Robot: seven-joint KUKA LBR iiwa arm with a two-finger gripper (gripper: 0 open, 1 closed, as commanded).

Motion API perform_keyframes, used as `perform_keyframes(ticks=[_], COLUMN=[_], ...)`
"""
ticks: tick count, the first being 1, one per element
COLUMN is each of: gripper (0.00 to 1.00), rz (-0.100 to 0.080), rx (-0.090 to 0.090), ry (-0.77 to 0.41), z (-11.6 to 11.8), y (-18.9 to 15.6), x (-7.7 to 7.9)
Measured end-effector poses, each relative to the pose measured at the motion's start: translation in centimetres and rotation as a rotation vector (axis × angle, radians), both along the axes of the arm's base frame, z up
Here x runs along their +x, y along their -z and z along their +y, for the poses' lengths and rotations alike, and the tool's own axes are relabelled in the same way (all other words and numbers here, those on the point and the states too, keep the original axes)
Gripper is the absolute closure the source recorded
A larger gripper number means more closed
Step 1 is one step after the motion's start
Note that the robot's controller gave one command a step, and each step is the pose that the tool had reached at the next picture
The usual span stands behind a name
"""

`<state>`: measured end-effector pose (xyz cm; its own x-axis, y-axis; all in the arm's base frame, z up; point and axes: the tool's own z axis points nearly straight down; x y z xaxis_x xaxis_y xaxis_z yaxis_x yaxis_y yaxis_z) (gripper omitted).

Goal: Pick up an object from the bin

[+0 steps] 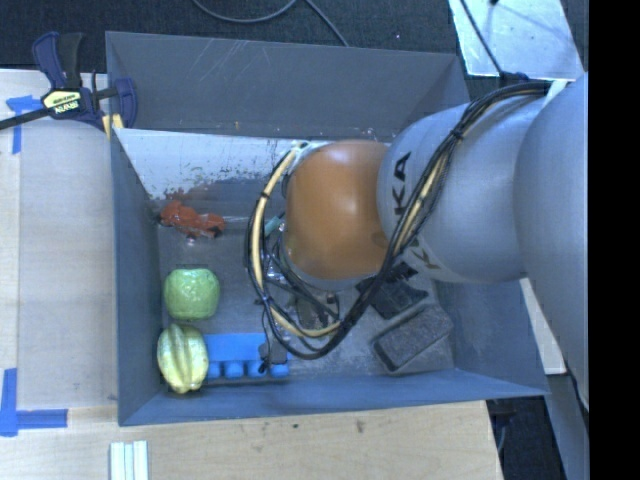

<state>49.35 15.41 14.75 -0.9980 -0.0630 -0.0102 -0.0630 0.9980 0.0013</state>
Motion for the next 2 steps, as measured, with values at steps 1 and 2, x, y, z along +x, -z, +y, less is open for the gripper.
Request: perform_keyframes(ticks=[1,2], gripper=[0.0,1.0], rz=[0.001,-0.003], rx=[0.0,0.002], ry=[-0.08,-0.037], z=[0.95,1.1], y=[7.79,7.47], x=[-0.82,-0.43])
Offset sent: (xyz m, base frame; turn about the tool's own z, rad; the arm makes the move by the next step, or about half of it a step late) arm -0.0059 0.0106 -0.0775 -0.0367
